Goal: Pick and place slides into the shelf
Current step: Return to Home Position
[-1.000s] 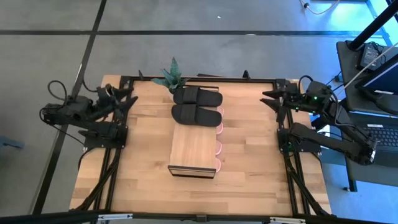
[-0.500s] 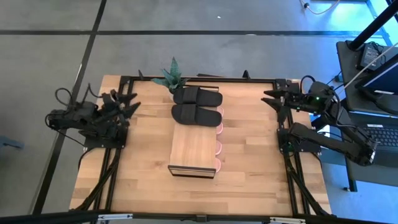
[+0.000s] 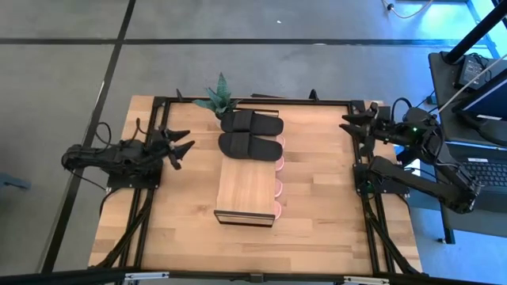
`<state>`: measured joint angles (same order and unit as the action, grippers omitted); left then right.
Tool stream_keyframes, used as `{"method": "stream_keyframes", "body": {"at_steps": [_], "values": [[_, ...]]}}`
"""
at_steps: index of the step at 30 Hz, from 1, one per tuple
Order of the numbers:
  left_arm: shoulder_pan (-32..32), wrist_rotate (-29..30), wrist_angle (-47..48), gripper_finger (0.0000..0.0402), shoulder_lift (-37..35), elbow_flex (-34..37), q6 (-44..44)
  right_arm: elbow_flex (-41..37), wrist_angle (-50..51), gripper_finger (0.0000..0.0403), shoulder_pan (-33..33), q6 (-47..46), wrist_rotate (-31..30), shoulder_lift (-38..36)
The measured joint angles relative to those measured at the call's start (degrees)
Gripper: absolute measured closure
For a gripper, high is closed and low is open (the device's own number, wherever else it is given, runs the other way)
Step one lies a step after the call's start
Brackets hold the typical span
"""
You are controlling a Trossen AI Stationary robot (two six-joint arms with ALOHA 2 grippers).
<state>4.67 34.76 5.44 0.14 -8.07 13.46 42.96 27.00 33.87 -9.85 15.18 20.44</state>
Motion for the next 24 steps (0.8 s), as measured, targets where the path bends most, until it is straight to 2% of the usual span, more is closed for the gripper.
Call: {"method": "stream_keyframes", "body": {"at_steps": [16,24], "values": [[-11.68,-9.16,-7.06,0.016,0.06,6.83,0.67,0.0,2.19,0.023,0.0,-1.61,-0.52,-5.65],[-15.54,-8.69,-7.09,0.016,0.2,6.83,-2.19,0.0,4.97,0.023,0.0,0.03,-2.01,-7.6]]}}
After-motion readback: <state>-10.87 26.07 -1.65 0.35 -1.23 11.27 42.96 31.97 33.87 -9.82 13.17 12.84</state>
